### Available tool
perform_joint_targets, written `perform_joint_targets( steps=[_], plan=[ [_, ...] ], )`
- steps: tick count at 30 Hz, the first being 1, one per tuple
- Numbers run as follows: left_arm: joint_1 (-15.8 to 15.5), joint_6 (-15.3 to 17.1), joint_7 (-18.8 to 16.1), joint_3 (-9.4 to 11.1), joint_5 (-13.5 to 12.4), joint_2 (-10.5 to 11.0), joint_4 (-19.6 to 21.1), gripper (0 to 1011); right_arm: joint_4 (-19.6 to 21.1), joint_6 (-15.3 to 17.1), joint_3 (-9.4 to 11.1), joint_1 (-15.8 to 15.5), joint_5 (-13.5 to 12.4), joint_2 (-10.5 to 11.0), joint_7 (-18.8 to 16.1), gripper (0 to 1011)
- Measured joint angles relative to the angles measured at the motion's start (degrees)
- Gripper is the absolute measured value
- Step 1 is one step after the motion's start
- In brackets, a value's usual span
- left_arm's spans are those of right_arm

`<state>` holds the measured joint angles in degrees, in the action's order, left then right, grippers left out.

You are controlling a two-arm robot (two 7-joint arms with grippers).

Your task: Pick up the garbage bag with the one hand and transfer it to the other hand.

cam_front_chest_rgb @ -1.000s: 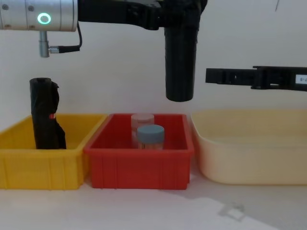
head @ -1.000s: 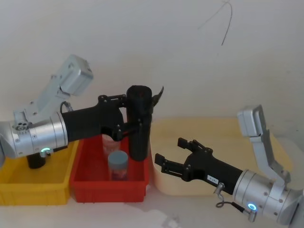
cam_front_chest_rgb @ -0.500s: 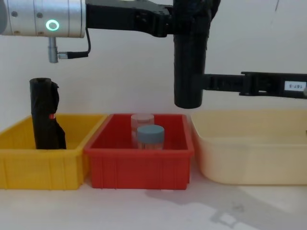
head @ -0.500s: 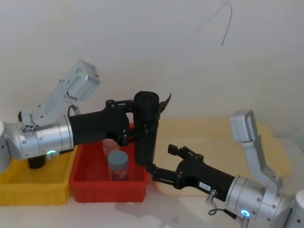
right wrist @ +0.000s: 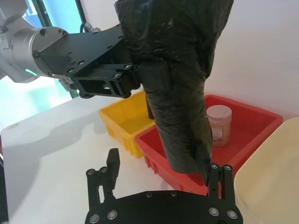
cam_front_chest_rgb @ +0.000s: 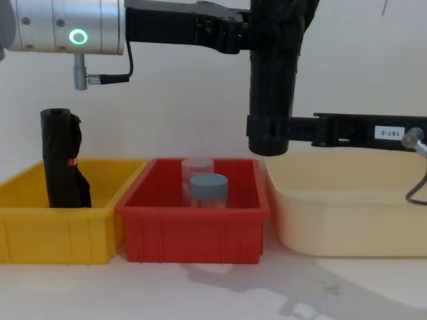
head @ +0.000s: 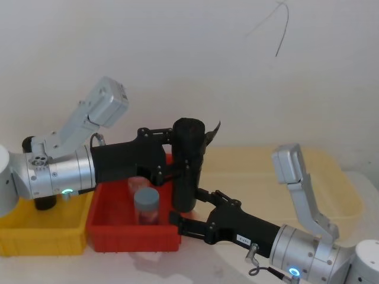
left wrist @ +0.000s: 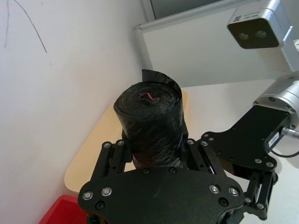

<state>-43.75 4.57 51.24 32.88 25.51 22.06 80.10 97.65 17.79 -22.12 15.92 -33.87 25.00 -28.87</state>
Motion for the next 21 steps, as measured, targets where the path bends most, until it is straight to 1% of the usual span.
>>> perform_joint_targets(
  steps=[9, 21],
  plan=[
    [-0.29, 0.99, 0.97, 0.64, 0.59, 1.05, 0.45, 513, -1.25, -0.65, -0.45, 0.76, 0.16, -0.17, 0.9, 1001],
    [-0.48, 1.87, 1.8, 1.27, 1.45, 2.1, 0.76, 513, -2.05, -1.0, -1.17, 1.47, 0.46, 0.23, 1.56, 1001]
  ],
)
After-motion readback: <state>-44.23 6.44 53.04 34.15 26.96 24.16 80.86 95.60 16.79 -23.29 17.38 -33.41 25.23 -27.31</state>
